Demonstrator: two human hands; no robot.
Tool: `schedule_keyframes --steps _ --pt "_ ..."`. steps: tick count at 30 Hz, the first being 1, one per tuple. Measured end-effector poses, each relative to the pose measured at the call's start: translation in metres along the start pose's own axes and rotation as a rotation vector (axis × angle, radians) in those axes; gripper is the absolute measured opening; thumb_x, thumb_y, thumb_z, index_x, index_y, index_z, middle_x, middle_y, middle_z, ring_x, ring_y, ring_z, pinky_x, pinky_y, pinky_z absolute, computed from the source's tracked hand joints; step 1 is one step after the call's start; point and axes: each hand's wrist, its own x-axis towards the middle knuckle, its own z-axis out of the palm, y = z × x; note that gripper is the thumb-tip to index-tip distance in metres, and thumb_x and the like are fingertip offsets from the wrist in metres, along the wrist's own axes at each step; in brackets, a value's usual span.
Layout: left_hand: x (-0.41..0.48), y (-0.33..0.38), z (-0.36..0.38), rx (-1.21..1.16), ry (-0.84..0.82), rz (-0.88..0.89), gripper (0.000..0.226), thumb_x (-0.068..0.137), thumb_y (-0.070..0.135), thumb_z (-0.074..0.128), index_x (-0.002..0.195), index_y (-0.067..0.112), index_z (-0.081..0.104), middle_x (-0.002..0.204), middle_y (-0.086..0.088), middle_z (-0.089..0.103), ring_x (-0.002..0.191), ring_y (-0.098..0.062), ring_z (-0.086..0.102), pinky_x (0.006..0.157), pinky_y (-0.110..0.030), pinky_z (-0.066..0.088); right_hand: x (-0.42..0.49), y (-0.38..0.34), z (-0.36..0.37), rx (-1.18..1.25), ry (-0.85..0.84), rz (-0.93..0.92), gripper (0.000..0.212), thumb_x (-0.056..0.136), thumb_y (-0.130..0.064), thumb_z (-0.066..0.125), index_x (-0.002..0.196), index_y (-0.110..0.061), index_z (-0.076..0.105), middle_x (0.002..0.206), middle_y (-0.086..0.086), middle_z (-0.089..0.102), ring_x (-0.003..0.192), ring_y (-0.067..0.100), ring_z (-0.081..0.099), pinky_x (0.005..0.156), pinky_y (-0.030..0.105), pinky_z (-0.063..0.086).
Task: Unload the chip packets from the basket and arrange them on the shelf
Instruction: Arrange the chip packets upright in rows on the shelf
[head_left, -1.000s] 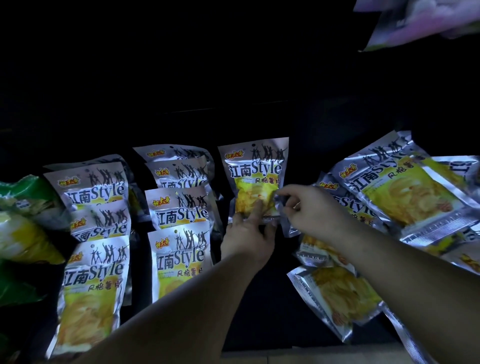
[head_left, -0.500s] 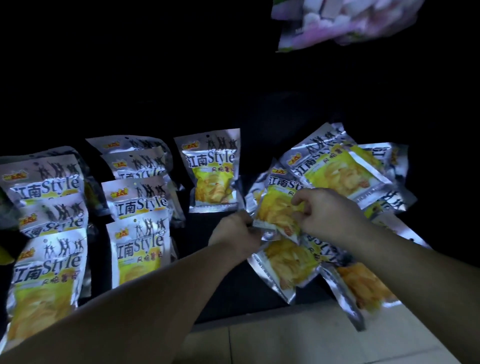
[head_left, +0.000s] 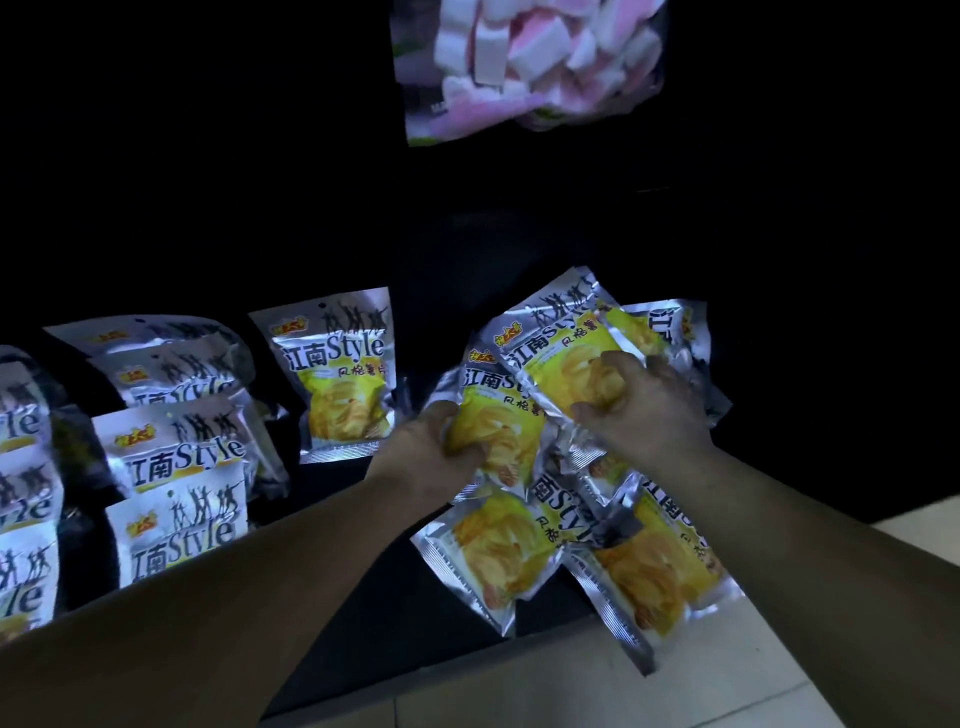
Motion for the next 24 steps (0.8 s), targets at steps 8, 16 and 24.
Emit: schedule_keyframes --steps 8,16,24 --pt "0.003 0.015 0.029 0.159 -0.027 0.000 0.099 0.065 0.080 0.066 0.151 0.047 0.030 0.137 0.003 0.062 0.118 -0.025 0.064 0.090 -0.038 0.059 -0.011 -0.001 0.007 -0.087 0.073 -0.249 0.068 0.086 -0.055 0.069 0.147 -0.034 0.048 0.157 0.010 0.033 0.149 0.034 0.023 0.120 0.054 0.024" --pt "-0.017 0.009 0.003 0.006 0.040 -0.066 0.085 0.074 0.047 0.076 0.149 0.047 0.035 0.119 0.007 0.067 0.090 -0.018 0.072 0.074 -0.036 0.063 -0.012 -0.037 0.015 -0.227 -0.130 -0.288 0.058 0.102 -0.057 0.038 0.153 -0.030 0.036 0.157 0.005 0.040 0.150 0.031 0.022 0.119 0.053 0.024" --pt "-0.080 -0.045 -0.040 -0.223 0.237 -0.040 0.065 0.085 0.048 0.073 0.140 0.056 0.038 0.128 0.011 0.062 0.100 -0.013 0.065 0.081 -0.035 0.059 -0.034 -0.129 -0.008 0.325 -0.212 -0.279 0.026 0.093 -0.051 0.065 0.096 -0.027 0.055 0.091 -0.001 0.059 0.079 0.020 0.060 0.063 0.034 0.047"
